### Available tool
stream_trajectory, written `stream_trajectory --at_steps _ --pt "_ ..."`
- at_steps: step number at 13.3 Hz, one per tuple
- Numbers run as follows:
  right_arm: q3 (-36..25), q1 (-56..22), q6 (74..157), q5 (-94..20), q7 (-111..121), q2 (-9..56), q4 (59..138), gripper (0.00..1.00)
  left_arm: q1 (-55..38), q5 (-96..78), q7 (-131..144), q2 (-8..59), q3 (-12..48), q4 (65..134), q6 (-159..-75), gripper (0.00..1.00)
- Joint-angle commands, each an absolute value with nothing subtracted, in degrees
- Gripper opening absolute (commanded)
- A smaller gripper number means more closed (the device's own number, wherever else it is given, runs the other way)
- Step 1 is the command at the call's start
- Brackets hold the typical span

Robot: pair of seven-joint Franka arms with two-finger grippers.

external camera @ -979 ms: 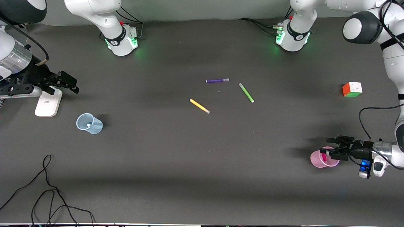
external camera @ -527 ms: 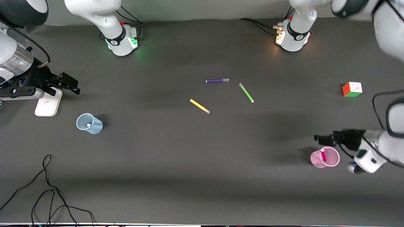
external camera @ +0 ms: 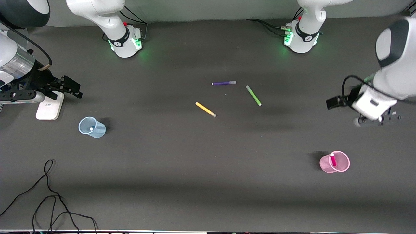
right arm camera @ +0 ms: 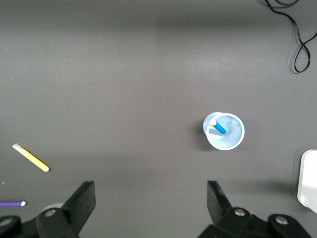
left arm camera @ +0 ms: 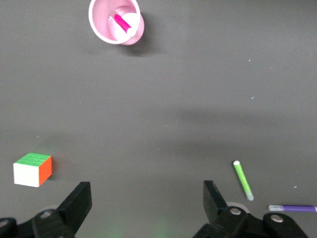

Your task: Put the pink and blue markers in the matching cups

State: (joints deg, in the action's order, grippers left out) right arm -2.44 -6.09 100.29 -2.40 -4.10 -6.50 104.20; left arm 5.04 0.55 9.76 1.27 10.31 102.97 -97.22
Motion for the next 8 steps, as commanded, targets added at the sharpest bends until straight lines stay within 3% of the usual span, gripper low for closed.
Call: stream_trajectory --at_steps 1,8 --pt "-2.46 -6.15 101.25 -2.37 -3.78 -6.15 104.24 1.0 6.31 2.19 3.36 -3.51 8.79 106.53 -99.14 1.0" --pt "-2.64 -5.71 101.25 -1.93 -2.72 -6.06 104.15 1.0 7.91 3.08 2.11 -2.9 8.79 105.65 -97.48 1.0"
